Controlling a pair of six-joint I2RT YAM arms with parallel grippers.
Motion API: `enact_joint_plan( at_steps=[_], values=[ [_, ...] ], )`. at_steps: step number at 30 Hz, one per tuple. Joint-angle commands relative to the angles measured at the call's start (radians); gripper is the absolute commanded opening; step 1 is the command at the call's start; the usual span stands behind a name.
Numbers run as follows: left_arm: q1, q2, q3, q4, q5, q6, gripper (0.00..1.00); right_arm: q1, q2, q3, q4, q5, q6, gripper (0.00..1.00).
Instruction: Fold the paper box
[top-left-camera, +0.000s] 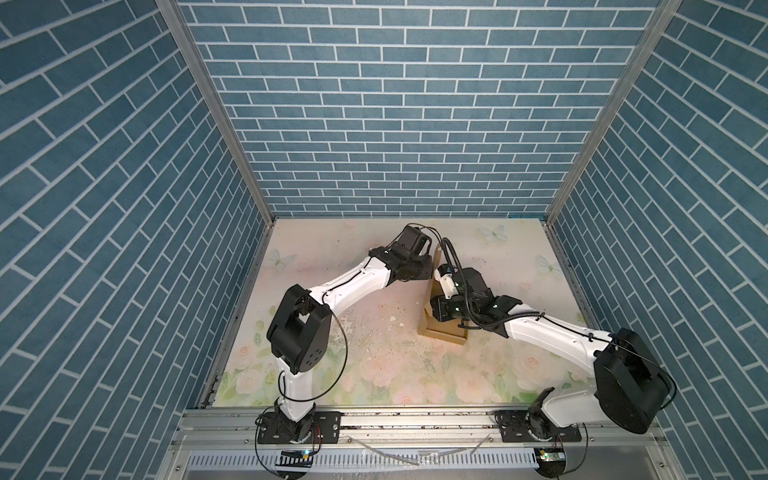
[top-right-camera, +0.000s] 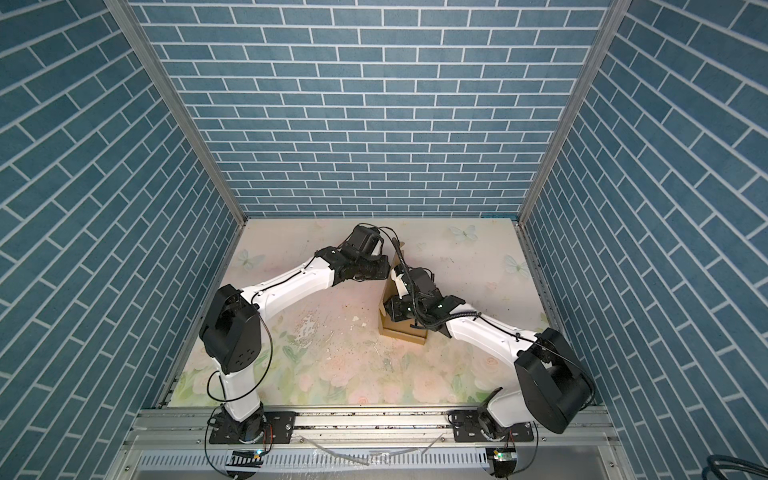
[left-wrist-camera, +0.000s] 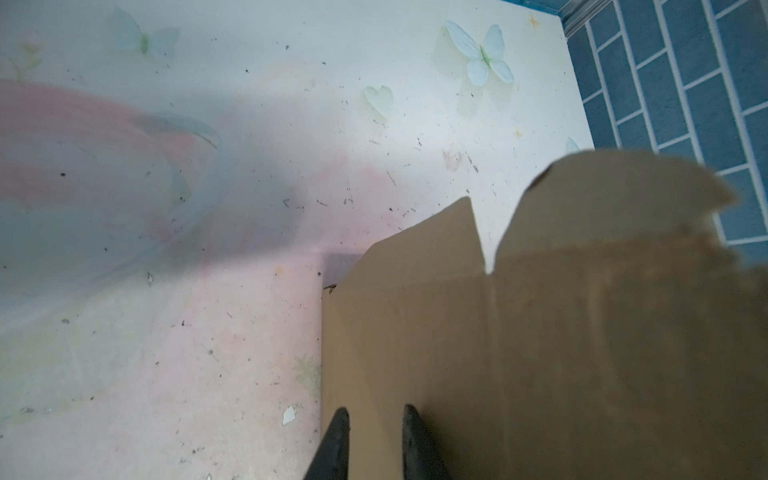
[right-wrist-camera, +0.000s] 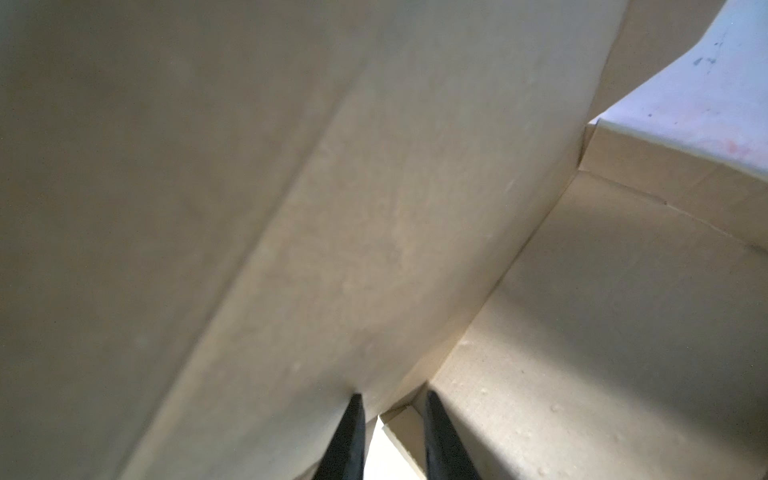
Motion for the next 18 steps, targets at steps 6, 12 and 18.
enact_joint_plan(
  at_steps=[6,12,18],
  values=[
    [0.034,0.080,0.132,-0.095,0.085,0.077,0.25,0.079,0.075,-0.052,0.300,0.163,0.099,0.25],
    [0.065,0.112,0.180,-0.112,0.125,0.108,0.25,0.128,0.150,-0.064,0.492,0.277,0.143,0.25],
    [0.086,0.153,0.240,-0.145,0.136,0.135,0.25,0.168,0.258,-0.036,0.621,0.368,0.180,0.25]
  ],
)
